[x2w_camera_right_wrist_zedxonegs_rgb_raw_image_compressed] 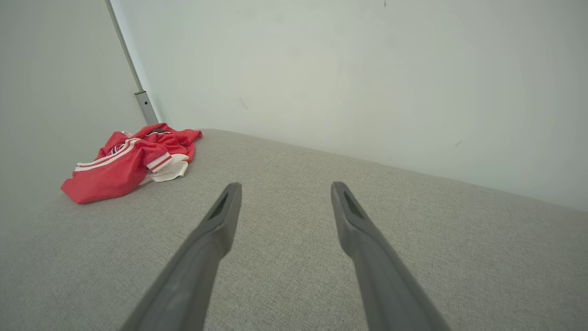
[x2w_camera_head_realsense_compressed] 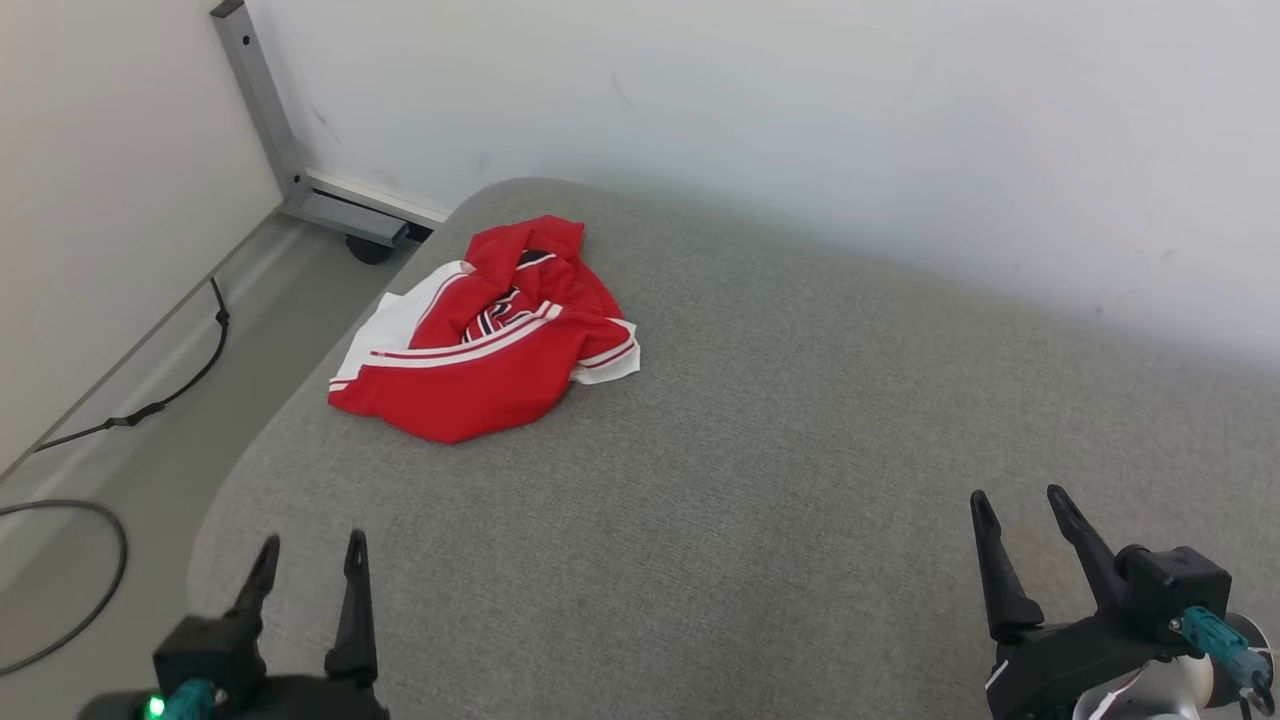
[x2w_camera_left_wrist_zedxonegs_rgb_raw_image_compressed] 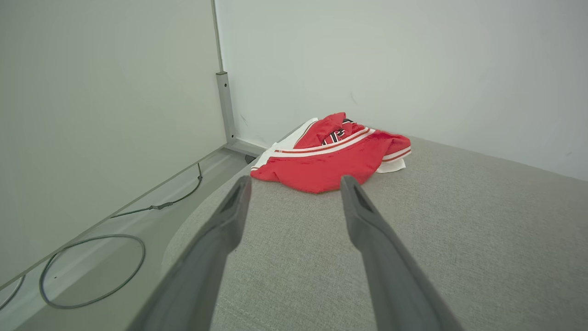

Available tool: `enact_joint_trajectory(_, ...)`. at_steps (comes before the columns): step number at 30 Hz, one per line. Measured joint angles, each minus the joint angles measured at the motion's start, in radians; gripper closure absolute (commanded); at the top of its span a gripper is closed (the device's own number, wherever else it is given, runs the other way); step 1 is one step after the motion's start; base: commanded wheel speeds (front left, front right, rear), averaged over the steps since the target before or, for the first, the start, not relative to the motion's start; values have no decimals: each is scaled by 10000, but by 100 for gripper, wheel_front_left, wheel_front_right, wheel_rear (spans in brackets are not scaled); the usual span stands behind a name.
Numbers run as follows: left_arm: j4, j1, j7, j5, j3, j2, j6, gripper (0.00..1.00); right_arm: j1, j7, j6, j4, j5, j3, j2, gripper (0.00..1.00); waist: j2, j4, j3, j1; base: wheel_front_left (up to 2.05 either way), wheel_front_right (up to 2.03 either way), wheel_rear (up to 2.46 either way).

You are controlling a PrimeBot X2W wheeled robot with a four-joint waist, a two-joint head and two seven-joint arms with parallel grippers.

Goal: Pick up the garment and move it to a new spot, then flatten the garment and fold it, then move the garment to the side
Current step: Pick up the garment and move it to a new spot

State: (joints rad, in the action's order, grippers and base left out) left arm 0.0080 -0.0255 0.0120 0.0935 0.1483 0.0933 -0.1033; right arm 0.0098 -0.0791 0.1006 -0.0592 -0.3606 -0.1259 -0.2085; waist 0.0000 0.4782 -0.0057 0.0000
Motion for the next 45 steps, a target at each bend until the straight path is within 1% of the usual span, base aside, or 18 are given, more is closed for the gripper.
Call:
enact_joint_trajectory(5, 58, 1191, -205, 142, -61, 169, 397, 0, -58, 31, -40, 79, -25, -19, 17, 0, 0, -206, 180, 0, 0, 0, 0)
enact_joint_trajectory(7, 73, 1455, -232, 153, -46, 222, 439, 0, -110, 90, -40, 96, -25, -25, 13, 0, 0, -249, 227, 1, 0, 0, 0)
enact_joint_trajectory(8, 176, 1965, -376, 171, -40, 328, 660, 0, -257, 98, -46, 176, -25, -29, 4, 0, 0, -338, 333, 1, 0, 0, 0)
enact_joint_trajectory(11, 428, 2698, -570, 282, 38, 418, 920, 0, -430, 178, -104, 249, -25, -65, -6, 0, 0, -481, 508, 1, 0, 0, 0)
enact_joint_trajectory(16, 1001, 3881, -926, 690, -56, 439, 1371, 0, -645, 267, -142, 347, -27, -73, -33, 0, 1, -739, 841, 1, 0, 0, 0)
enact_joint_trajectory(18, 1377, 4374, -1104, 1072, -180, 407, 1538, 0, -808, 301, -174, 393, -27, -88, -54, 0, 1, -845, 993, 1, 0, 0, 0)
enact_joint_trajectory(19, 1377, 4374, -1104, 1072, -180, 407, 1538, 0, -808, 301, -174, 393, -27, -88, -54, 0, 1, -845, 993, 1, 0, 0, 0)
enact_joint_trajectory(20, 1751, 4869, -1252, 1415, -431, 370, 1659, 0, -913, 362, -217, 464, -27, -128, -82, 0, 1, -956, 1150, 1, 0, 0, 0)
enact_joint_trajectory(22, 2188, 5388, -1463, 1726, -608, 393, 1664, 0, -1068, 393, -230, 514, -25, -146, -115, 0, 0, -1074, 1306, 2, 0, 0, 0)
enact_joint_trajectory(25, 2821, 6171, -1680, 1860, -794, 529, 1753, 0, -1298, 489, -278, 594, -13, -174, -159, 0, 1, -1263, 1545, 2, 0, 0, 0)
enact_joint_trajectory(26, 2821, 6171, -1680, 1860, -794, 529, 1753, 0, -1298, 489, -278, 594, -13, -174, -159, 0, 1, -1263, 1545, 2, 0, 0, 0)
enact_joint_trajectory(28, 3306, 6660, -1837, 1939, -897, 610, 1839, 0, -1443, 543, -303, 612, -10, -194, -184, 0, 1, -1393, 1704, 2, 0, 0, 0)
enact_joint_trajectory(29, 3871, 7132, -2075, 1973, -959, 742, 1847, 0, -1529, 593, -305, 658, 17, -211, -228, 0, 1, -1523, 1866, 2, 0, 0, 0)
enact_joint_trajectory(31, 4349, 7579, -2159, 1994, -1043, 859, 1906, 0, -1649, 631, -307, 675, 19, -219, -301, 0, 0, -1648, 2030, 3, 0, 0, 0)
enact_joint_trajectory(35, 5453, 8421, -2736, 2067, -1045, 978, 1931, 0, -1848, 731, -353, 702, 125, -257, -405, 0, 1, -1879, 2347, 3, 0, 0, 0)
enact_joint_trajectory(37, 5983, 8698, -3020, 2295, -1047, 999, 2006, 0, -1926, 794, -360, 755, 138, -259, -447, 0, 1, -1985, 2496, 3, 0, 0, 0)
enact_joint_trajectory(45, 7883, 9914, -4015, 2301, -989, 1323, 2082, 0, -2152, 982, -393, 869, 215, -324, -579, 0, 0, -2316, 3002, 2, 0, 0, 0)
